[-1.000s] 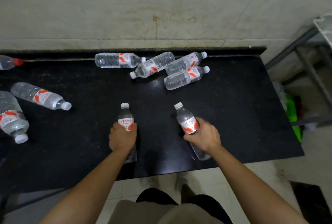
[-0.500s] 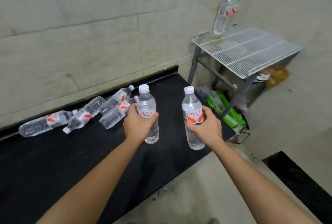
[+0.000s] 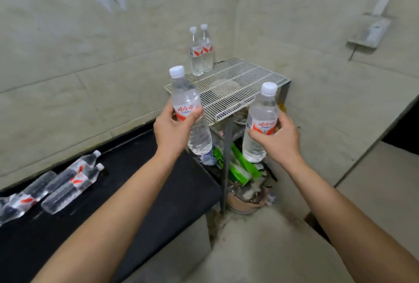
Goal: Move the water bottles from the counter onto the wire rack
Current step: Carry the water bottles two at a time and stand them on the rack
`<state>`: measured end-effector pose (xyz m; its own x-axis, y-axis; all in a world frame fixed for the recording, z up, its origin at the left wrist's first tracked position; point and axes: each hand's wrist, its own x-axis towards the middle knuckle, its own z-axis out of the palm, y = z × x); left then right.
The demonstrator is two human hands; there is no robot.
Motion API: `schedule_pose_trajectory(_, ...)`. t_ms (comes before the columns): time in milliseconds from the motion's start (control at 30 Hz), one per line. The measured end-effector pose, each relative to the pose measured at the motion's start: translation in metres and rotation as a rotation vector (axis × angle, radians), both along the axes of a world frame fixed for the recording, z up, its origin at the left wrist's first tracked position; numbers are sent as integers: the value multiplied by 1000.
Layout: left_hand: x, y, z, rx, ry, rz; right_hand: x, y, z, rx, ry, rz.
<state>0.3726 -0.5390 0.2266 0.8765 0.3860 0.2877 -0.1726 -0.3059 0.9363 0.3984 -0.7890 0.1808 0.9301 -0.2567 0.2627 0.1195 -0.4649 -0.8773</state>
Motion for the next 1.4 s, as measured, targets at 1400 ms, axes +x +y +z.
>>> schedule_pose_trajectory(1400, 504, 2, -34, -51, 72, 620, 604, 38, 18, 49, 54, 489)
